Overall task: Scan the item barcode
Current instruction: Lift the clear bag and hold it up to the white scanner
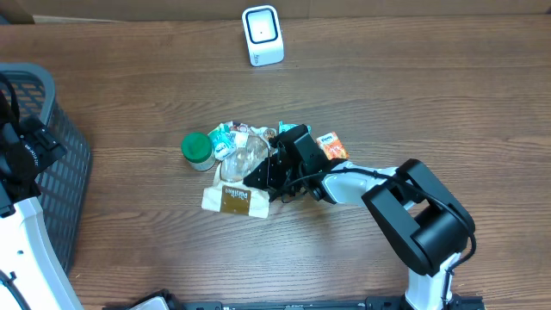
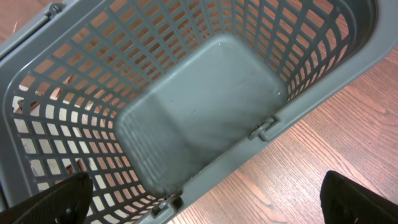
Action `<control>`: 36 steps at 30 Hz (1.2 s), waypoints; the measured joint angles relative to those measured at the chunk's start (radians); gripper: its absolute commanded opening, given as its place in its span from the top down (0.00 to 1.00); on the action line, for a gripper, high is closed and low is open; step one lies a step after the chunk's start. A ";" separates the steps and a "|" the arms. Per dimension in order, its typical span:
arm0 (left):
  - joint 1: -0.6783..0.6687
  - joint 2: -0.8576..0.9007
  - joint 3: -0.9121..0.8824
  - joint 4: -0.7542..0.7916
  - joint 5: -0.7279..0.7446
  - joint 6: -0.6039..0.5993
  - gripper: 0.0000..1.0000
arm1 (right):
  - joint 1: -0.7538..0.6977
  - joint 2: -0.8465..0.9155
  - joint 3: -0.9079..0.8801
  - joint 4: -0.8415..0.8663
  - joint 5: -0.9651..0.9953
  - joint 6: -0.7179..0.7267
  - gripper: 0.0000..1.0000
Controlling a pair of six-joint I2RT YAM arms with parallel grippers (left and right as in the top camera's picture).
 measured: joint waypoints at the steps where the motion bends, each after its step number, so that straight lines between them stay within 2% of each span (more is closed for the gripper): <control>1: 0.000 0.000 0.000 0.000 0.001 0.000 0.01 | 0.000 -0.016 -0.001 -0.033 -0.004 -0.015 0.96; 10: 0.000 0.000 0.000 -0.001 0.003 0.000 0.00 | 0.000 -0.386 -0.003 -0.436 0.101 -0.208 0.96; 15: 0.000 0.000 0.000 0.000 0.003 0.000 0.00 | -0.006 -0.498 0.021 -0.603 0.172 -0.322 0.96; 21: 0.000 0.000 0.000 0.000 0.003 0.000 0.00 | -0.085 -0.580 0.063 -0.655 0.107 -0.439 0.96; 29: 0.000 0.000 0.000 0.000 0.003 0.000 0.01 | -0.225 -0.723 0.083 -0.664 -0.129 -0.486 0.96; 36: 0.000 0.000 0.000 0.000 0.003 0.000 0.01 | -0.291 -0.784 0.085 -0.679 -0.292 -0.497 0.96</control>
